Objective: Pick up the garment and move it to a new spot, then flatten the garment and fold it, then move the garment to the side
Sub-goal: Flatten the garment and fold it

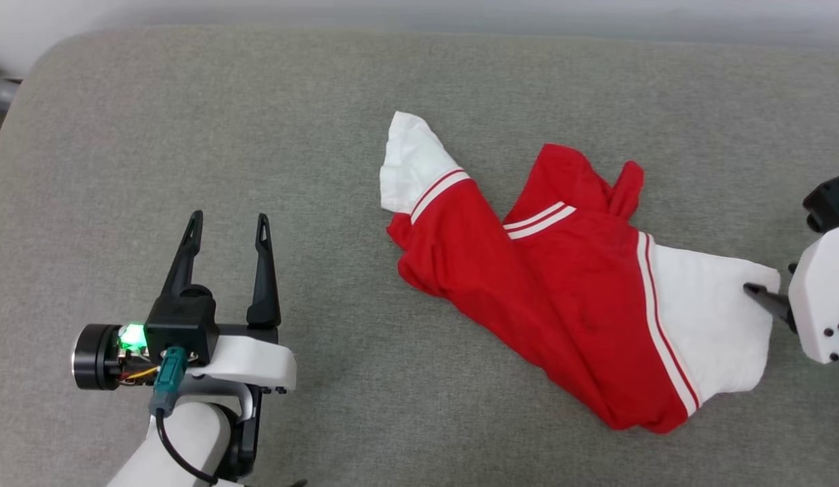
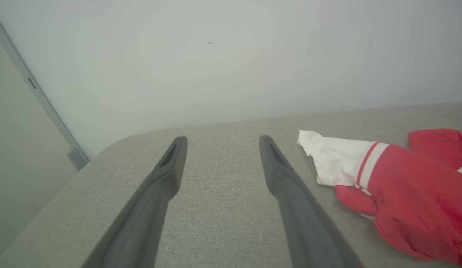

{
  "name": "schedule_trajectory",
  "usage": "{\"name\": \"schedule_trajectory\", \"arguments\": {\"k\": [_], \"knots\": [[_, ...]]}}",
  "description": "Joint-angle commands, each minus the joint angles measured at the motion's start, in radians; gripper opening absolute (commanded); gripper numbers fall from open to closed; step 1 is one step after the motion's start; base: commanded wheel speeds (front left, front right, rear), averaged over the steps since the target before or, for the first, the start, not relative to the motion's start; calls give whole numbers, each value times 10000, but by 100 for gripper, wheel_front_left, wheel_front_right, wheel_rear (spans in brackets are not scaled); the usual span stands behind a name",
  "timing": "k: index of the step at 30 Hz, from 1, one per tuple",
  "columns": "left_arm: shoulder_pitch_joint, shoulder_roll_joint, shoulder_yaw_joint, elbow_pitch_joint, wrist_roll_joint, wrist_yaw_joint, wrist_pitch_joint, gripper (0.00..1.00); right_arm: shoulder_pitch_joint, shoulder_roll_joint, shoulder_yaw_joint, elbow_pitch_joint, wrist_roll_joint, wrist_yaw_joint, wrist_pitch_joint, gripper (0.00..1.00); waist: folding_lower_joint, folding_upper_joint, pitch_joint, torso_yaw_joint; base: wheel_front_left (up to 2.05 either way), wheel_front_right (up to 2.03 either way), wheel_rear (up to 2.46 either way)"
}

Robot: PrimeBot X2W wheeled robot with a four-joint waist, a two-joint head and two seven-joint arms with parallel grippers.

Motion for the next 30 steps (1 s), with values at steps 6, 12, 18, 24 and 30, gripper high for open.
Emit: {"name": "schedule_trajectory", "arguments": {"k": [6,12,18,24,30], "knots": [[534,-574,694,-103,651,-490,-24,100,166,508,1217,1445,431,10,-490,100,1,0,258,363,0,0,0],[726,-869,1218,-91,1075,-856,-24,100,30,485,1870,1875,782,8,-1391,15,1,0,163,199,0,0,0],[1011,-1104,1576,110,1387,-1164,-25,100,-368,-35,1833,1867,1018,-10,-3188,0,1,0,-223,-60,0,0,0],[1364,-1282,1880,242,1591,-1397,-25,100,13,-606,1313,1525,1164,-10,-4997,0,1,0,-745,-300,0,0,0],[1735,-1429,2114,321,1729,-1551,-25,100,1249,-961,221,1156,1317,-10,-6135,0,1,0,-1150,-533,0,0,0]]}}
